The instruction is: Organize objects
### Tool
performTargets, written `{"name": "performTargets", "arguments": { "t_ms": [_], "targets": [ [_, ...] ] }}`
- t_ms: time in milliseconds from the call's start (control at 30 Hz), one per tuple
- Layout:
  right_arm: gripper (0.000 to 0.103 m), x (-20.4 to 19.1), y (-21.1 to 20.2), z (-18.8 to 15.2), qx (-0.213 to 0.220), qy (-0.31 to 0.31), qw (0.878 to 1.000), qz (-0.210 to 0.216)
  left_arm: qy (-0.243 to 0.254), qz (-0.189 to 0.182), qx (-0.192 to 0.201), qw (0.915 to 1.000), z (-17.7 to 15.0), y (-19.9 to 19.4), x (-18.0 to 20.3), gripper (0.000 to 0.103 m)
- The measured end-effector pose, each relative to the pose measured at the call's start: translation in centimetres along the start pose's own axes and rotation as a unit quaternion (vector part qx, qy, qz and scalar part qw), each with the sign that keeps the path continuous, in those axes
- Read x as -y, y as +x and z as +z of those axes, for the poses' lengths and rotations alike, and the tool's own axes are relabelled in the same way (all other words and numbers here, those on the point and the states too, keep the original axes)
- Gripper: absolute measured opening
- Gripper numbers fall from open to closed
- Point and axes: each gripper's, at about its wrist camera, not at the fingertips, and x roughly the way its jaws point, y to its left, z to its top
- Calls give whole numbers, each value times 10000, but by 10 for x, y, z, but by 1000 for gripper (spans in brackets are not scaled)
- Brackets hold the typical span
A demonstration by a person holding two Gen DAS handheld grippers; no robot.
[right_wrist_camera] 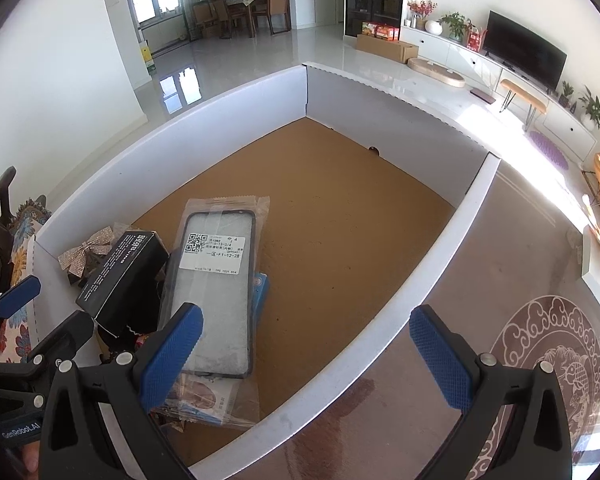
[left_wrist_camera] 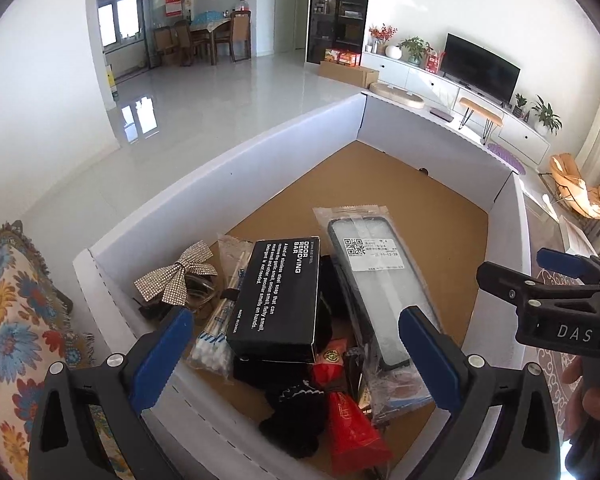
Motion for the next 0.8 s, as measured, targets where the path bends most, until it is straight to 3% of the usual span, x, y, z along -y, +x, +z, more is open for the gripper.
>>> {"name": "performTargets", "arguments": {
  "t_ms": [800],
  "targets": [
    [103,-17,3,4,-99,-333,9994,-69,-42,60,-52,10000,1,4,-1,103]
  ]
}}
